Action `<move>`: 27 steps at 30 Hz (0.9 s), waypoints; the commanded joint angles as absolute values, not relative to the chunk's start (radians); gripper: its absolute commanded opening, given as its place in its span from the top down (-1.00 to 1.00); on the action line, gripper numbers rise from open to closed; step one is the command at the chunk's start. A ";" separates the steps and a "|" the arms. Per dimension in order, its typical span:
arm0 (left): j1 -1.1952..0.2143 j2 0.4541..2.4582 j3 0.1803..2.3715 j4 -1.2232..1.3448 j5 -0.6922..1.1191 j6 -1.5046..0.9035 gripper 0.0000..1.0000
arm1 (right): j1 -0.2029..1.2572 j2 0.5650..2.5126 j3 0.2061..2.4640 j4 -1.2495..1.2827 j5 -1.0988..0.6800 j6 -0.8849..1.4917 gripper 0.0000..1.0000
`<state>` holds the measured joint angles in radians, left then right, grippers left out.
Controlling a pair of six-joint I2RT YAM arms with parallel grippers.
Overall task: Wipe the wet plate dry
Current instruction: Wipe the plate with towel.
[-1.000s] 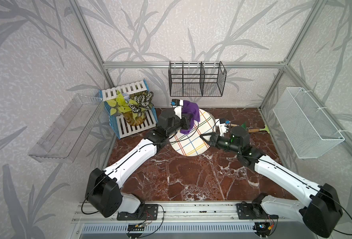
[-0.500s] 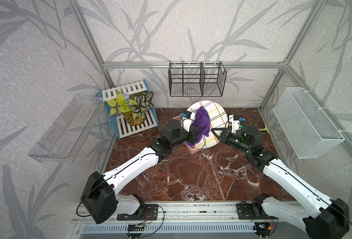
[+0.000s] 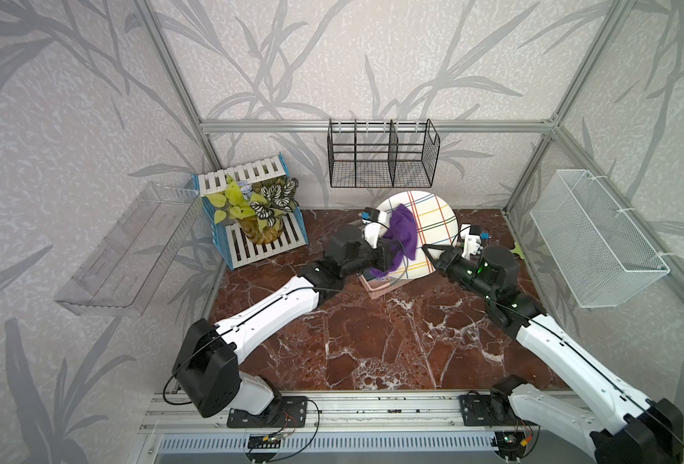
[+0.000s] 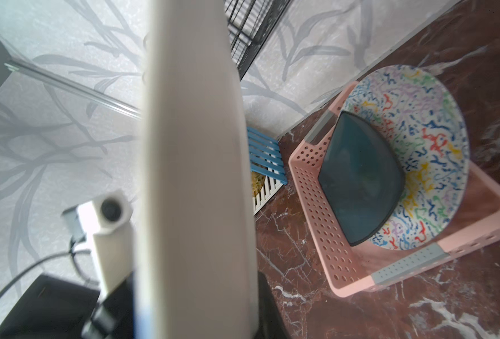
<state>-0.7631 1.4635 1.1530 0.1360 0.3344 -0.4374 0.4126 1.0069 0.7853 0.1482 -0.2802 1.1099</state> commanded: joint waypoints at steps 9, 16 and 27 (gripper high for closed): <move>-0.537 1.532 1.251 -0.025 0.240 -0.418 1.00 | 0.501 0.968 0.841 0.393 -0.568 1.001 1.00; -0.697 1.667 1.433 -0.082 0.466 -0.258 1.00 | 0.542 0.965 0.854 0.381 -0.506 0.969 1.00; -0.617 1.496 1.194 0.070 0.480 -0.367 1.00 | 0.483 0.945 0.850 0.361 -0.541 1.012 1.00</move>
